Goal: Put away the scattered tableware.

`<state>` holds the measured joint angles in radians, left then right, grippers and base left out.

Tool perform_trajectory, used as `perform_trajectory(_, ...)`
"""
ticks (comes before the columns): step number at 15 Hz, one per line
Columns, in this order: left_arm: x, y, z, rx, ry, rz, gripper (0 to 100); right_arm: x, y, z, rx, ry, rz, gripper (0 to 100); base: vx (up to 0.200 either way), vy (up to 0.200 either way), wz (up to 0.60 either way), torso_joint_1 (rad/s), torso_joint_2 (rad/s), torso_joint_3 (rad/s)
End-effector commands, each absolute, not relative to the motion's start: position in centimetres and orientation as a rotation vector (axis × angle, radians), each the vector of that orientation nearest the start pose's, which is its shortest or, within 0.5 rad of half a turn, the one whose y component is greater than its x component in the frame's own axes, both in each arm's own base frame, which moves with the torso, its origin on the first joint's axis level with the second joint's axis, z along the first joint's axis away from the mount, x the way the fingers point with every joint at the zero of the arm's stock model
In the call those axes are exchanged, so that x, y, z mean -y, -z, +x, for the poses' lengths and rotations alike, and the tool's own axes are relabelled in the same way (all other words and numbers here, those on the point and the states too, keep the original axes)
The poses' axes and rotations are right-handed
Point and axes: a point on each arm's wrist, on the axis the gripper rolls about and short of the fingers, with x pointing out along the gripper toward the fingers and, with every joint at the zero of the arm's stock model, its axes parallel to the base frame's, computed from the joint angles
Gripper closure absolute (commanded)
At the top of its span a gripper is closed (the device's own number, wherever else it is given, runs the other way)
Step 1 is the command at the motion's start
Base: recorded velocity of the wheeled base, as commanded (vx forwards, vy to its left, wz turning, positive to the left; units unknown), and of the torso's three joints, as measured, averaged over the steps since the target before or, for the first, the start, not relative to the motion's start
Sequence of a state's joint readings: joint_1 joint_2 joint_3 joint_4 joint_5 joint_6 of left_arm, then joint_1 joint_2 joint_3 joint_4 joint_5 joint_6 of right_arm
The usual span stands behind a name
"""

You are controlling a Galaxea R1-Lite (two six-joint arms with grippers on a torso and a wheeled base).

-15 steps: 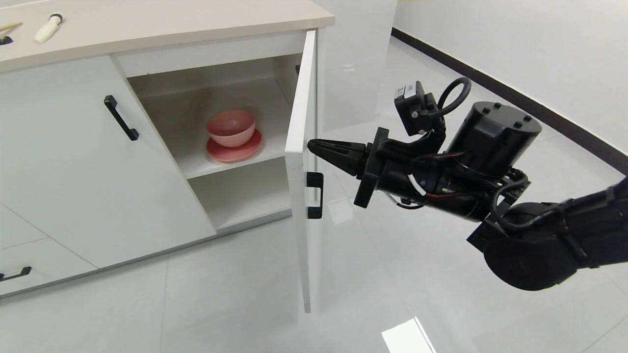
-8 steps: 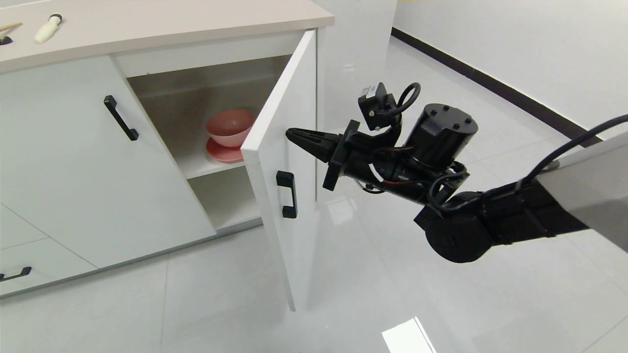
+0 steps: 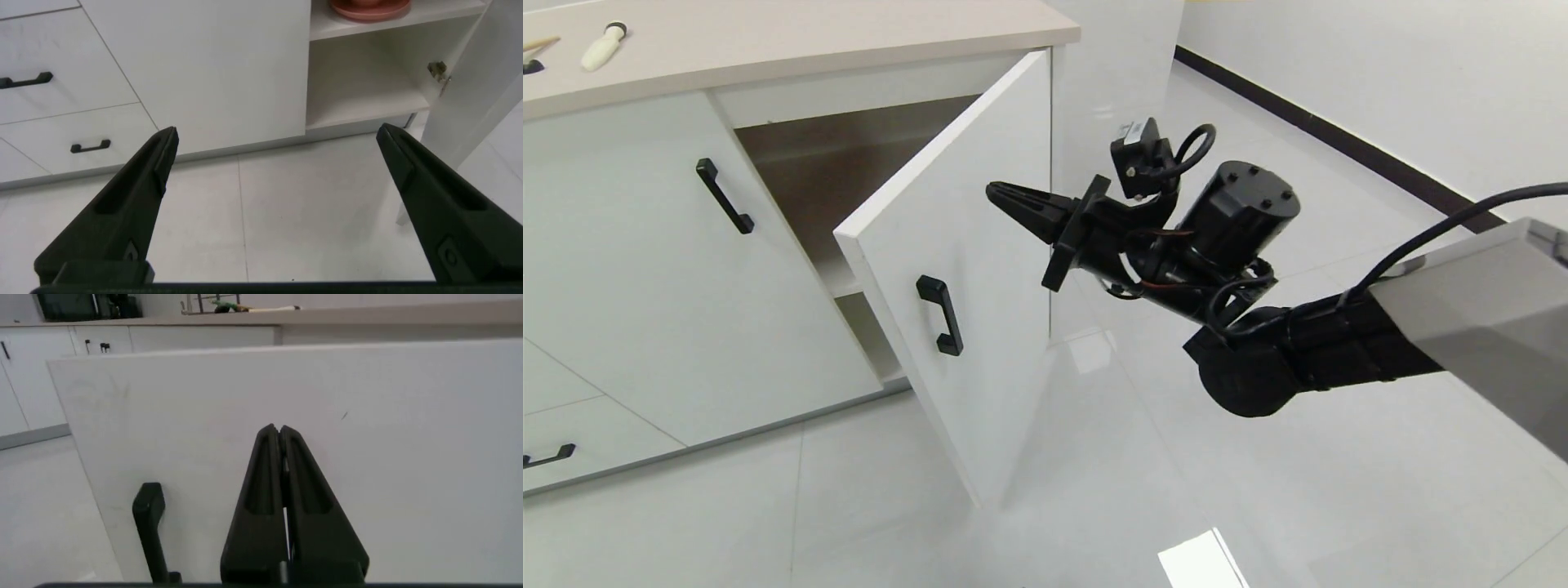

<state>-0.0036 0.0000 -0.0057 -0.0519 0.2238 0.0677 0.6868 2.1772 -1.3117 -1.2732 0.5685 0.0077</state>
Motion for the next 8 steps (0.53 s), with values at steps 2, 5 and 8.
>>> perform_trajectory(2,-0.5,-8.2,-2.4,0.051,-0.223,0.061,0,-19.7,-24.8,27.9,0.483,-1.12,0.004,100,0.0,0.0,0.0,0.0,0.0,0.0)
perform_trajectory(5,-0.5,-8.2,-2.4,0.051,-0.223,0.061,0,-11.7,-24.3,19.9,0.471,-1.006,-0.016,100,0.0,0.0,0.0,0.0,0.0,0.0)
perform_trajectory(8,-0.5,-8.2,-2.4,0.049,-0.224,0.061,0,-4.4,-22.8,11.2,0.532,-0.797,-0.088,100,0.0,0.0,0.0,0.0,0.0,0.0)
